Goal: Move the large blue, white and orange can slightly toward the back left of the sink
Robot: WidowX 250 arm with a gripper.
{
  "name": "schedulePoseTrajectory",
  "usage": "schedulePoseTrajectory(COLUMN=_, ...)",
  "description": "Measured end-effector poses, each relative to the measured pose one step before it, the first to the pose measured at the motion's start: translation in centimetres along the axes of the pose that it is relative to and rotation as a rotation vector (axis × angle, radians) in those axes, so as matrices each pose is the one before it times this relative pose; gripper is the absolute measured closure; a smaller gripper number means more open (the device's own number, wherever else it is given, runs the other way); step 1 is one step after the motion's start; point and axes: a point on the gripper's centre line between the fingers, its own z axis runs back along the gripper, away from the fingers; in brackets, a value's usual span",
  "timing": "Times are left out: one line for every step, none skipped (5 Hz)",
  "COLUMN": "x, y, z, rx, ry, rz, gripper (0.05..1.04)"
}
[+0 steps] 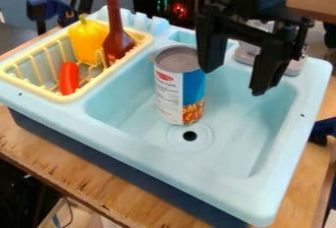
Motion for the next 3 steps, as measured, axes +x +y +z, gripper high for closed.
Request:
schedulePoseTrajectory(x=0.003, y=0.047, z=-0.884, rx=0.0048, ry=0.0318, rz=0.0032, gripper=0.084)
schedulePoseTrajectory(x=0.569, y=0.324, z=-0.636, rx=0.0007, ry=0.0076, rz=0.02, gripper=0.084)
schedulePoseTrajectory(x=0.844, y=0.686, z=-0.527, rx=-0.0282, ry=-0.0151, rz=0.0155, gripper=0.084)
